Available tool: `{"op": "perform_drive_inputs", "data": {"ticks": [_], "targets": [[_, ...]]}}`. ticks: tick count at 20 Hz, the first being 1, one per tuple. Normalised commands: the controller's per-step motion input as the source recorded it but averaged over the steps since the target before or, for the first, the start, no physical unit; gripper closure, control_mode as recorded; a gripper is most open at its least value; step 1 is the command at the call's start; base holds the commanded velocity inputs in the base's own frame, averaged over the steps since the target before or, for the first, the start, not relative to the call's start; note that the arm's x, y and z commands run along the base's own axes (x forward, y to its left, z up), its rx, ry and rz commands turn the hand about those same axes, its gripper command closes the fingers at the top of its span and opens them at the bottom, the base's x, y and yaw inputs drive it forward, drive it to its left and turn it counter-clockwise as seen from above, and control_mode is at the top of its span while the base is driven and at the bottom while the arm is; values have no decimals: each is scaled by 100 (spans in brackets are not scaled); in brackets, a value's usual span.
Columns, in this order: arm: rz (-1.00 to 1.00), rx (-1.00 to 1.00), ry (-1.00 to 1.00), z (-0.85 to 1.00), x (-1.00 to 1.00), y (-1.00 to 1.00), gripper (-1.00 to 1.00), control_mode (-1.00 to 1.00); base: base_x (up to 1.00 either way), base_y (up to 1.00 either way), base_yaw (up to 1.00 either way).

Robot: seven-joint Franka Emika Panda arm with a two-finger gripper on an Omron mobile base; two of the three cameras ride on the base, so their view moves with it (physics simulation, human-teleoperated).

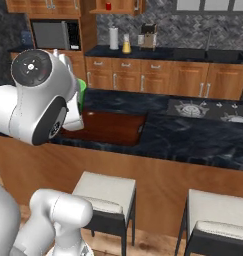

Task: There is a tray on the dining counter. Grab the cup, mug, and pitcher and place them on the tray. The pitcher may be placed next to the tray if it cannot fit the tray.

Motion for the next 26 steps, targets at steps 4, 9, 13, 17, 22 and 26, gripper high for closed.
{"op": "perform_drive_inputs", "data": {"ticks": [4,9,13,17,22,26], "targets": [[0,0,0,0,0,0,100,100,60,0,-8],[-1,0,1,0,24,0,100,-100,36,0,-3],[0,0,18,0,71,15,100,-100,0,0,0],[3,0,23,0,86,27,100,-100,0,0,0],[8,0,16,-8,84,25,100,-100,0,0,0],[7,0,7,-33,55,25,100,-100,0,0,0]]}}
